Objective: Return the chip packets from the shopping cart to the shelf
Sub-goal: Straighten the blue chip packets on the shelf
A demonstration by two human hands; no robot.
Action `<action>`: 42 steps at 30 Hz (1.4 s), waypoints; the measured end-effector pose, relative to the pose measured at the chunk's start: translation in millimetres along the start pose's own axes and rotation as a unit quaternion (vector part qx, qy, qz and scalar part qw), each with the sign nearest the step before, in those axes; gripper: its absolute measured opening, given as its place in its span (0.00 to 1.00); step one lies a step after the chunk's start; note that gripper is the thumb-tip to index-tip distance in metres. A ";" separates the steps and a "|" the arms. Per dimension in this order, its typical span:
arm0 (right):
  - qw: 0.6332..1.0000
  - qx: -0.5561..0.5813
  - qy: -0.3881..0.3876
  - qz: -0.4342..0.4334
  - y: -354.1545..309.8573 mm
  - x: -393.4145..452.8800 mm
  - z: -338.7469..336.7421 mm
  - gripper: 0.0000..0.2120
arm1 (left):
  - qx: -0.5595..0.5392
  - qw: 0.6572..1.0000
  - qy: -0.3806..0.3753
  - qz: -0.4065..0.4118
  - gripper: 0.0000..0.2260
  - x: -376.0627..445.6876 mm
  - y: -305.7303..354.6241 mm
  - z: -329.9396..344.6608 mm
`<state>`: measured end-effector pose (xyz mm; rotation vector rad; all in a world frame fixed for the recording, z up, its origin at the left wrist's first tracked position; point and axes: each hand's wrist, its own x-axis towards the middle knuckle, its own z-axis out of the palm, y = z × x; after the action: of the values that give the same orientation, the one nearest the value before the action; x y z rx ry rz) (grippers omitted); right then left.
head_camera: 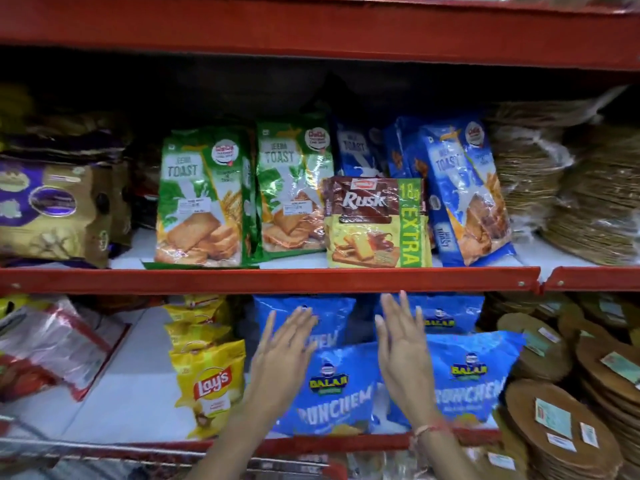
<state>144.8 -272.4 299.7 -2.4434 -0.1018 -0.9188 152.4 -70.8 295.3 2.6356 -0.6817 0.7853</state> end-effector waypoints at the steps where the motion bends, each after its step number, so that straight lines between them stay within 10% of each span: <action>1: 1.000 0.005 -0.008 -0.010 -21.3 0.3 10.2 0.23 | 0.014 1.000 0.000 -0.017 0.21 -12.8 -22.3 -9.0; 6: 0.999 -0.001 0.025 -0.047 -106.1 -11.5 60.9 0.18 | 0.086 0.989 -0.042 -0.116 0.27 -61.1 -110.1 -46.2; 13: 0.958 -0.134 -0.208 -0.143 -167.3 -22.1 143.8 0.22 | 0.193 0.969 -0.071 -0.134 0.17 -90.1 -170.1 -36.3; 17: 0.923 -0.243 -0.245 -0.172 -184.2 -17.9 148.9 0.05 | 0.180 0.971 -0.103 -0.115 0.16 -79.3 -177.6 -49.0; 23: 0.932 -0.223 -0.226 -0.176 -213.2 -25.4 145.1 0.23 | 0.154 0.974 -0.136 -0.098 0.20 -83.6 -215.8 -60.5; 27: 0.910 -0.236 -0.296 -0.168 -218.7 -27.3 162.5 0.07 | 0.119 0.977 -0.136 -0.113 0.20 -90.4 -223.1 -65.2; 42: 0.957 -0.181 -0.214 -0.080 -68.1 -9.2 59.5 0.39 | 0.038 0.984 -0.175 0.010 0.27 -23.9 -94.8 -22.3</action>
<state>156.3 -183.1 286.6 -2.9834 -0.3135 -0.4850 174.6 26.5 285.0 2.8726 -0.7806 0.3594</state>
